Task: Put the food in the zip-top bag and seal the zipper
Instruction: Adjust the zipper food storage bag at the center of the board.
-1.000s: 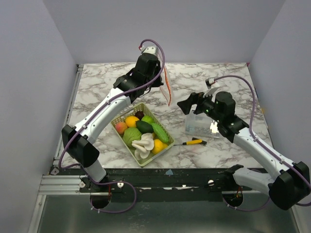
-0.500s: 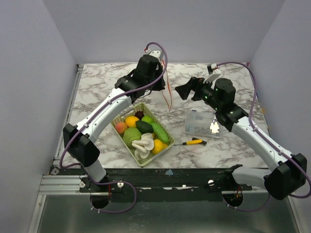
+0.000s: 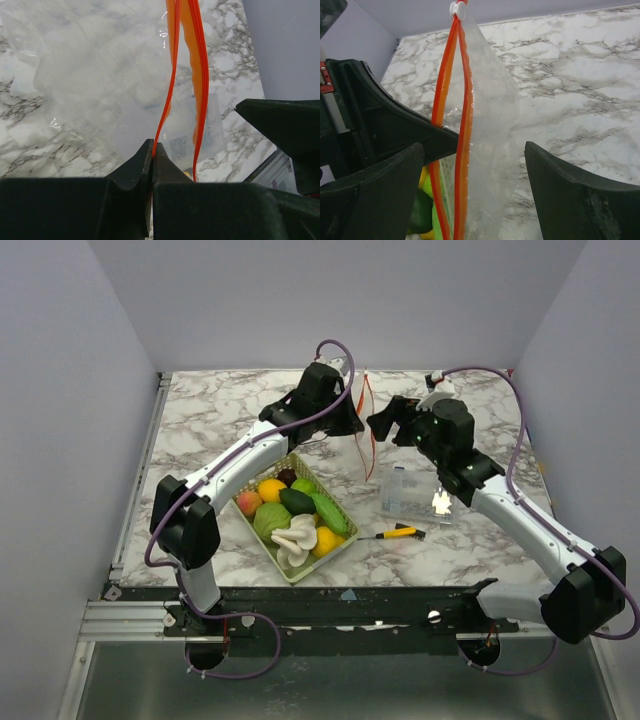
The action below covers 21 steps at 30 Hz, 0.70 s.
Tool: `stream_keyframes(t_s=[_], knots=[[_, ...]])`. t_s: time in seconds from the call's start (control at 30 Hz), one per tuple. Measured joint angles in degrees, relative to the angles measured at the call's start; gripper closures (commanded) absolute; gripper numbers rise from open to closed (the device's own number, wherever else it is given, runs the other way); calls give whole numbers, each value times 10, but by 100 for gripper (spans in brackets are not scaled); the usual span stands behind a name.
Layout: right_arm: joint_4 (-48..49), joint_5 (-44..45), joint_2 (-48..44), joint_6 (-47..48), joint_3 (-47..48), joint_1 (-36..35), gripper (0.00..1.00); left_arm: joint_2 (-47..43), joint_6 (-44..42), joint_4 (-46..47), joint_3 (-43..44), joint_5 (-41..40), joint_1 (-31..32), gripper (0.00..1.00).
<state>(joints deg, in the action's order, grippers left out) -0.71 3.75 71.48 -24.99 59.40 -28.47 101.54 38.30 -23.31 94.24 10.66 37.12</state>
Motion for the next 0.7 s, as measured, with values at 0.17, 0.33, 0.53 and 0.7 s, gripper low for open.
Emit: stream_keyframes(t_s=[0.17, 0.33, 0.53, 0.7], knots=[[-39, 53, 26, 10, 38, -11, 32, 3, 26, 23, -3, 25, 0, 100], [-73, 128, 51, 19, 71, -47, 32, 5, 43, 33, -3, 36, 0, 100], [-107, 230, 80, 33, 97, -89, 37, 14, 51, 38, -4, 39, 0, 100], [-122, 296, 102, 65, 109, -111, 44, 16, 51, 35, -5, 40, 0, 100]])
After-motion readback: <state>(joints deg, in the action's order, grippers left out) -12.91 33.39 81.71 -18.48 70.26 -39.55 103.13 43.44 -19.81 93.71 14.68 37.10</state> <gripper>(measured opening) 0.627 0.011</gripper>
